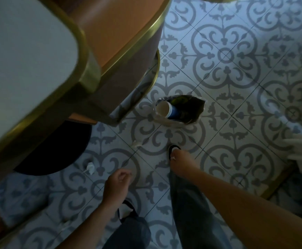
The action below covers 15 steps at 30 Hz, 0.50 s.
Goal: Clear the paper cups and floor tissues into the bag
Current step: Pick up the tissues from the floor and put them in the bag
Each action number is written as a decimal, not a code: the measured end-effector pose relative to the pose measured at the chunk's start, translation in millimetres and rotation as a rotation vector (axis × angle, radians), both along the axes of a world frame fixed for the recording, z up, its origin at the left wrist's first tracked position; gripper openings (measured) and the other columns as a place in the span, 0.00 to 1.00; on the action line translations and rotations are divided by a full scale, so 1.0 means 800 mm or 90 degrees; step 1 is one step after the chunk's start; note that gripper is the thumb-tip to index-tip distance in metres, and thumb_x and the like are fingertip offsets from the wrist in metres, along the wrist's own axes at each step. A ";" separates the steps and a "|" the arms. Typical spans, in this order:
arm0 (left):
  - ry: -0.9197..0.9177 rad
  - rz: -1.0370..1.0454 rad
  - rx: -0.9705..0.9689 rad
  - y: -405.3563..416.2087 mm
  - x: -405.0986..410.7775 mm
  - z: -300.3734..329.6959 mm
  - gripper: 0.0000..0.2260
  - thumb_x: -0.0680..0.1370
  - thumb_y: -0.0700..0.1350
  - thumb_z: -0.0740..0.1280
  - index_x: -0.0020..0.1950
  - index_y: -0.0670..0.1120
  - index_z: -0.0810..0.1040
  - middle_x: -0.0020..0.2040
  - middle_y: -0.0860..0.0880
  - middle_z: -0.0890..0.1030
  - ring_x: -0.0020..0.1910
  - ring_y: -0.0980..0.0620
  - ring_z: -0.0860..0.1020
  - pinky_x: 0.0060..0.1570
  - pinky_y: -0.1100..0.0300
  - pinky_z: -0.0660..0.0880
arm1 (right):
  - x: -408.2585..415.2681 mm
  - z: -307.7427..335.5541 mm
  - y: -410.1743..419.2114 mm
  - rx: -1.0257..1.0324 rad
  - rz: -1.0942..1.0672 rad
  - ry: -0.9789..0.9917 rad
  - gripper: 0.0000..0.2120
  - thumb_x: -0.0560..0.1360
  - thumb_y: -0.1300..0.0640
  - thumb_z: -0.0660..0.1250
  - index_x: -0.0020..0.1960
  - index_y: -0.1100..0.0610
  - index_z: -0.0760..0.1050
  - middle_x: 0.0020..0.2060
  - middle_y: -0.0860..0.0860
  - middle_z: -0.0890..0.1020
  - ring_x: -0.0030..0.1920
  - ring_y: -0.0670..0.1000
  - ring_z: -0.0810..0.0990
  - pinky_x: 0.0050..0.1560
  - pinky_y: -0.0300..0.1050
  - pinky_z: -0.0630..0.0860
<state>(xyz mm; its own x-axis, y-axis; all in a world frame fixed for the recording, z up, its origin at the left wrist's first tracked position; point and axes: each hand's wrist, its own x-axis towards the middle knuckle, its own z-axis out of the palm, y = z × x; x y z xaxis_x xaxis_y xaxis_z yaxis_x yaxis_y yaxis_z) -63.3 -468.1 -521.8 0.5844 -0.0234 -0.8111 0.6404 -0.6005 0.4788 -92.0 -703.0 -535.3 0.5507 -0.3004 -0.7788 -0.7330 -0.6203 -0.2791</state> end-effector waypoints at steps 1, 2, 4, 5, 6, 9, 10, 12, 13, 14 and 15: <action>-0.016 -0.004 -0.003 0.015 -0.004 0.006 0.08 0.77 0.42 0.66 0.44 0.53 0.81 0.44 0.48 0.84 0.46 0.49 0.82 0.49 0.51 0.79 | -0.007 0.002 0.014 0.003 0.009 -0.014 0.07 0.76 0.58 0.62 0.54 0.55 0.74 0.48 0.51 0.78 0.44 0.48 0.76 0.51 0.42 0.75; -0.031 -0.011 -0.004 0.029 -0.007 0.011 0.06 0.77 0.42 0.66 0.45 0.53 0.81 0.45 0.49 0.84 0.46 0.50 0.81 0.47 0.54 0.78 | -0.014 0.003 0.027 0.003 0.015 -0.024 0.08 0.76 0.57 0.62 0.54 0.55 0.75 0.49 0.51 0.79 0.44 0.48 0.77 0.53 0.44 0.77; -0.064 -0.023 0.001 0.055 -0.012 0.012 0.05 0.77 0.43 0.66 0.47 0.51 0.81 0.46 0.50 0.83 0.47 0.52 0.81 0.41 0.61 0.75 | -0.024 -0.003 0.049 -0.003 0.014 -0.054 0.10 0.74 0.55 0.64 0.55 0.52 0.74 0.50 0.51 0.79 0.46 0.49 0.79 0.54 0.48 0.78; -0.082 -0.026 0.006 0.066 -0.014 0.011 0.04 0.78 0.43 0.66 0.47 0.50 0.81 0.46 0.50 0.83 0.47 0.53 0.81 0.39 0.63 0.73 | -0.025 -0.005 0.059 -0.011 0.015 -0.071 0.12 0.74 0.55 0.64 0.57 0.52 0.74 0.51 0.51 0.79 0.48 0.49 0.79 0.55 0.49 0.78; -0.098 -0.031 0.011 0.077 -0.016 0.009 0.05 0.78 0.43 0.66 0.47 0.50 0.81 0.45 0.50 0.83 0.46 0.53 0.81 0.37 0.64 0.72 | -0.026 -0.005 0.069 -0.019 0.027 -0.078 0.13 0.74 0.55 0.64 0.58 0.52 0.74 0.52 0.51 0.79 0.50 0.50 0.79 0.55 0.47 0.78; -0.131 -0.026 0.019 0.102 -0.022 -0.007 0.05 0.78 0.43 0.65 0.47 0.51 0.81 0.44 0.52 0.83 0.44 0.54 0.81 0.36 0.64 0.73 | -0.025 -0.014 0.089 -0.030 0.085 -0.082 0.15 0.76 0.57 0.62 0.62 0.53 0.73 0.56 0.52 0.79 0.54 0.51 0.78 0.53 0.43 0.74; -0.137 -0.019 0.020 0.108 -0.023 -0.017 0.05 0.78 0.43 0.66 0.46 0.51 0.81 0.44 0.52 0.83 0.44 0.54 0.81 0.37 0.62 0.75 | -0.024 -0.024 0.095 -0.031 0.101 -0.087 0.15 0.76 0.57 0.62 0.62 0.53 0.73 0.57 0.52 0.78 0.55 0.51 0.78 0.53 0.42 0.73; -0.153 -0.017 0.024 0.116 -0.020 -0.042 0.05 0.78 0.44 0.66 0.45 0.52 0.80 0.43 0.53 0.83 0.44 0.55 0.81 0.40 0.59 0.77 | -0.017 -0.049 0.103 -0.031 0.137 -0.108 0.14 0.76 0.58 0.62 0.62 0.53 0.73 0.58 0.52 0.78 0.54 0.50 0.78 0.52 0.41 0.74; -0.162 -0.017 0.027 0.120 -0.019 -0.060 0.05 0.78 0.43 0.66 0.45 0.52 0.80 0.42 0.53 0.83 0.44 0.55 0.81 0.40 0.59 0.77 | -0.012 -0.066 0.105 -0.030 0.158 -0.123 0.14 0.76 0.58 0.62 0.61 0.53 0.73 0.57 0.51 0.78 0.52 0.50 0.79 0.51 0.41 0.75; -0.174 -0.024 0.033 0.125 -0.017 -0.079 0.05 0.78 0.43 0.66 0.45 0.52 0.80 0.42 0.53 0.83 0.43 0.54 0.81 0.41 0.59 0.77 | -0.010 -0.085 0.109 -0.030 0.175 -0.132 0.13 0.76 0.58 0.62 0.60 0.53 0.73 0.55 0.51 0.78 0.50 0.49 0.79 0.50 0.42 0.76; -0.187 -0.031 0.038 0.129 -0.014 -0.100 0.05 0.77 0.43 0.67 0.44 0.51 0.80 0.42 0.54 0.83 0.43 0.54 0.81 0.40 0.60 0.76 | -0.006 -0.104 0.111 -0.029 0.190 -0.142 0.11 0.76 0.58 0.62 0.59 0.53 0.74 0.53 0.51 0.79 0.48 0.49 0.79 0.49 0.42 0.77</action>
<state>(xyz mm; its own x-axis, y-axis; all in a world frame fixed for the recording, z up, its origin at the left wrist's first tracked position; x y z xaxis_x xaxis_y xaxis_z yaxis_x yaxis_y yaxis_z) -74.6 -364.9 -601.8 0.7935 -0.0146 -0.6085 0.4496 -0.6597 0.6022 -97.2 -614.2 -618.9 0.7738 -0.1324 -0.6195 -0.4422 -0.8131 -0.3786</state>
